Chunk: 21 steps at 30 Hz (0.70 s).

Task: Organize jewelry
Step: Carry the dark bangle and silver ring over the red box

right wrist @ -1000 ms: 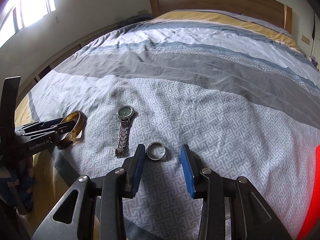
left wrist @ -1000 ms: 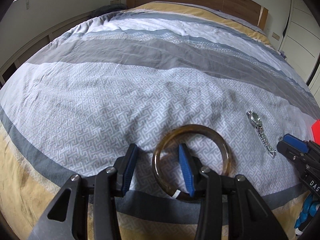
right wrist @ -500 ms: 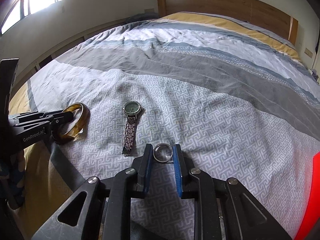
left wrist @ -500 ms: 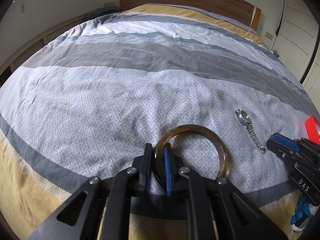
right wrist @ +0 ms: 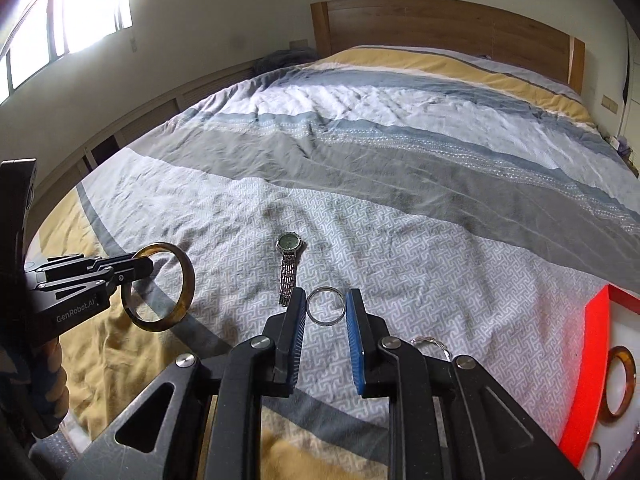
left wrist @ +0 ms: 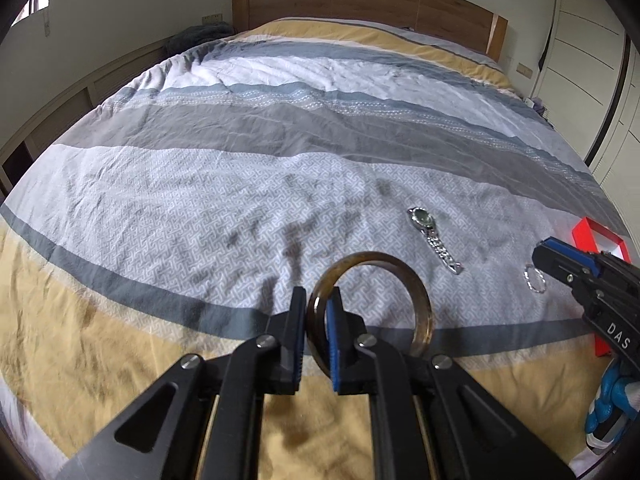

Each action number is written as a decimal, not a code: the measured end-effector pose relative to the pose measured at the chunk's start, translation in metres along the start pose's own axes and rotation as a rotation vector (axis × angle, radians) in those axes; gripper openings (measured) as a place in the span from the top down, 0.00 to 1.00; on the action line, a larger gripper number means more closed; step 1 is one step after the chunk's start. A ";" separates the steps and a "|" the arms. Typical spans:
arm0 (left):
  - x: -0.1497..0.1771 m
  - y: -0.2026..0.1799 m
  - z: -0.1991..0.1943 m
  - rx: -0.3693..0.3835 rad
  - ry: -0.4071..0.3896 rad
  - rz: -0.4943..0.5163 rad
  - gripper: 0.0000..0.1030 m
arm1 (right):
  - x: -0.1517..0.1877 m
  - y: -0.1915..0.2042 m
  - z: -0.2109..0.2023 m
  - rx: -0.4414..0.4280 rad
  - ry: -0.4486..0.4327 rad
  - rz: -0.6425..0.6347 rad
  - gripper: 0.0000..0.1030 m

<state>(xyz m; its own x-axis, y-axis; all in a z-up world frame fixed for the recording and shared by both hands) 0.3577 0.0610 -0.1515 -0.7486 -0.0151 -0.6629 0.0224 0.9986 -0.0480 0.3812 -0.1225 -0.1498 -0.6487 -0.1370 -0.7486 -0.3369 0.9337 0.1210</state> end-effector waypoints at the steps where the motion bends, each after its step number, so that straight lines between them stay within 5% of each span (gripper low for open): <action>1: 0.002 -0.002 -0.006 0.001 -0.001 -0.001 0.91 | 0.000 -0.001 -0.007 0.004 -0.004 0.003 0.80; 11: 0.011 -0.044 -0.073 0.036 -0.031 0.030 0.91 | 0.009 -0.027 -0.099 0.079 -0.053 0.038 0.80; 21: 0.017 -0.148 -0.099 0.147 -0.024 0.129 0.91 | 0.041 -0.109 -0.194 0.218 -0.099 0.117 0.80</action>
<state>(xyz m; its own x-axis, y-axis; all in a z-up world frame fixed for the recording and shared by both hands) 0.2758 -0.0819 -0.0814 -0.7174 0.1092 -0.6880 0.2144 0.9743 -0.0689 0.2594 -0.2939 -0.0670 -0.6012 -0.0011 -0.7991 -0.1016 0.9920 0.0750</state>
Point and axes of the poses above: each gripper's, at about its wrist camera, not at the fingertips, and z roughly the way its jaws point, y to its left, x to its underside, the point moved 7 cm from there along z, roughly the way its jaws point, and after that the axes turned 3 degrees about -y, right-handed, at the moved point
